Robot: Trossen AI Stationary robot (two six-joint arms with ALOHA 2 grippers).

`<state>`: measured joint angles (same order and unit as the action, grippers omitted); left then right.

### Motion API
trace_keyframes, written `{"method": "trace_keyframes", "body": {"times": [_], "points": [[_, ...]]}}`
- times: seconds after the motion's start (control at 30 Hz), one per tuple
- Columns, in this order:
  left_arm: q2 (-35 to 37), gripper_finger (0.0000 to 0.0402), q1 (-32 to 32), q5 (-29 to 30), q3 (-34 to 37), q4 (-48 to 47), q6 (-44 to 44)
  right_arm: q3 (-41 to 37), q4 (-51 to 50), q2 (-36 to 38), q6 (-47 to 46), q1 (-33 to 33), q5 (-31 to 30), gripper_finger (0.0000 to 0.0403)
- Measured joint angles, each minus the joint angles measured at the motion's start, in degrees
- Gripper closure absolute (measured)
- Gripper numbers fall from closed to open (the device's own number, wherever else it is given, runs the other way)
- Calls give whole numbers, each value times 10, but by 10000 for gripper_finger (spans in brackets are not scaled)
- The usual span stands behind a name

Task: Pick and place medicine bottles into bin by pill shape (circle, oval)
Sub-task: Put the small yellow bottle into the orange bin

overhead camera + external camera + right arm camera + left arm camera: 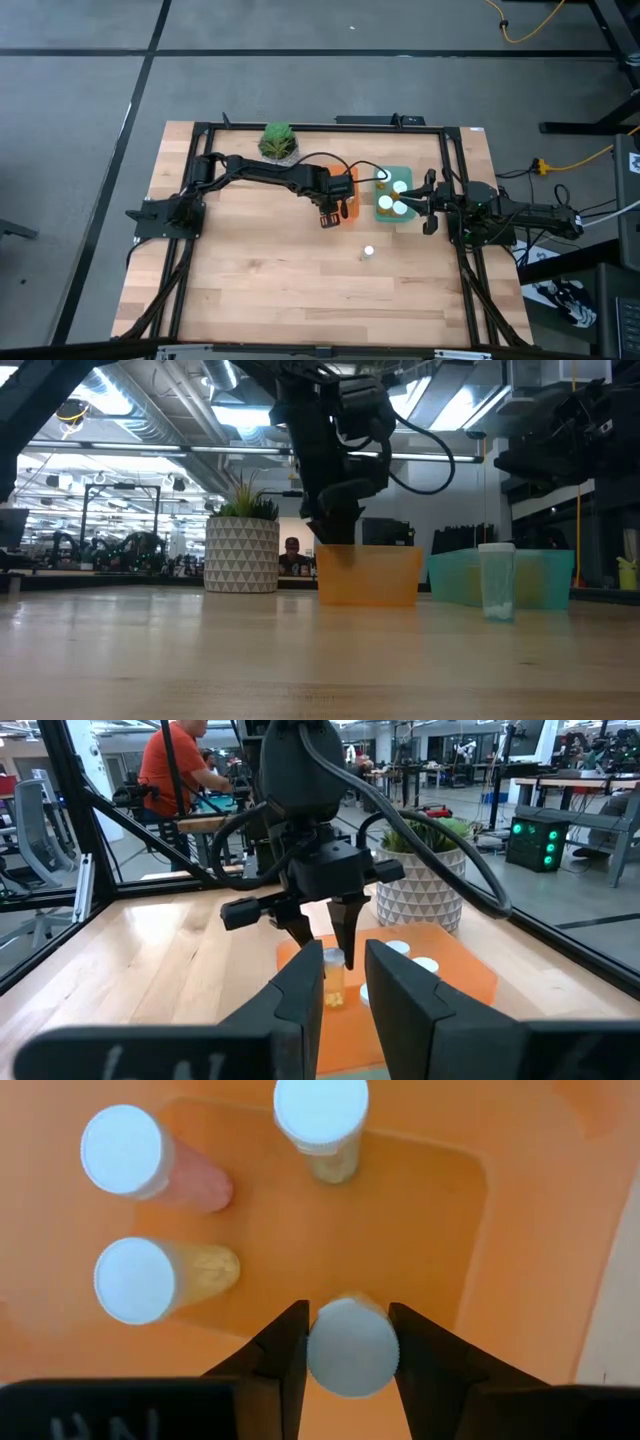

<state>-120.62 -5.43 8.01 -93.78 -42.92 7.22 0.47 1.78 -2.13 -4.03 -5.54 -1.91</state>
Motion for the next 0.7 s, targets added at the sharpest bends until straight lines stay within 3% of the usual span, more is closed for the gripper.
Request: {"method": "trace_keyframes", "body": {"times": [0.7], "points": [[0, 283, 6, 15, 0, 2, -2, 0, 0, 0, 0, 0, 0, 322]]}}
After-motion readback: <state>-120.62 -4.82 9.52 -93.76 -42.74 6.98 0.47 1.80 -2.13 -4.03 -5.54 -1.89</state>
